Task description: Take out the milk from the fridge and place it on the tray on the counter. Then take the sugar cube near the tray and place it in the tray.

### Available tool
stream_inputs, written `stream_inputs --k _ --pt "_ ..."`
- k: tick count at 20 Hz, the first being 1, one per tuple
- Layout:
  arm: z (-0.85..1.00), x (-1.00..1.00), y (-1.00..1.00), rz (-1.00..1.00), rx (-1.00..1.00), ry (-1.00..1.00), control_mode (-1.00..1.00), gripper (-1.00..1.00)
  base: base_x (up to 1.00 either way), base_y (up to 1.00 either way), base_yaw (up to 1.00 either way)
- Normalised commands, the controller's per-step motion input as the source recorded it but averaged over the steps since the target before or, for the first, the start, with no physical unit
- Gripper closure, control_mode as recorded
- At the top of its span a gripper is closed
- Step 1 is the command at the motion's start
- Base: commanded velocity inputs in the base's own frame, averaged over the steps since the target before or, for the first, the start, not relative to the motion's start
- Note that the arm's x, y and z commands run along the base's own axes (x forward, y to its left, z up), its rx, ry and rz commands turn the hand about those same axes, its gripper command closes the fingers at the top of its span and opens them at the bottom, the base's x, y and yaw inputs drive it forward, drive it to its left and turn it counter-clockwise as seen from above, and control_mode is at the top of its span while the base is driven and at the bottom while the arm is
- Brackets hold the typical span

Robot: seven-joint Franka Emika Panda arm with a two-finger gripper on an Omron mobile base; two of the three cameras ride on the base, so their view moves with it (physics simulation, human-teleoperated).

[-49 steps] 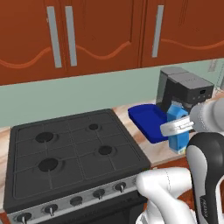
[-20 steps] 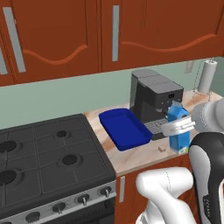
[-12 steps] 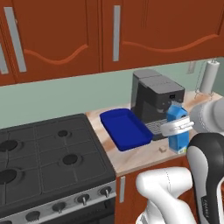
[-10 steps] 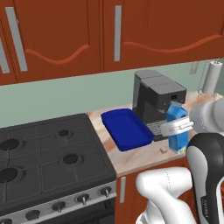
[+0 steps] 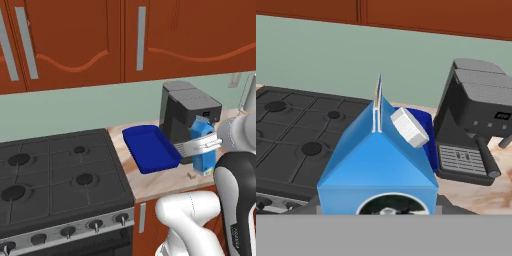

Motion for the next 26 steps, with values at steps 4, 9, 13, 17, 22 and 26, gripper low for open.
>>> stream_inputs --k 4,9,13,17,22,26 --pt "0.00 0.00 0.00 0.00 0.00 0.00 1.00 1.00 0.06 0.00 0.07" --pt "0.00 0.00 0.00 0.00 0.00 0.00 1.00 1.00 0.21 0.00 0.05" --pt "0.00 0.00 0.00 0.00 0.00 0.00 1.00 1.00 0.24 0.00 0.04" --pt "0.00 0.00 0.00 0.00 0.00 0.00 1.00 1.00 0.16 0.00 0.05" --pt "-0.06 0.20 0.00 0.04 0.00 0.00 -1.00 1.00 0.18 0.00 0.04" --pt "-0.18 0.80 0.05 0.00 0.00 -0.07 -1.00 1.00 0.00 0.00 0.00"
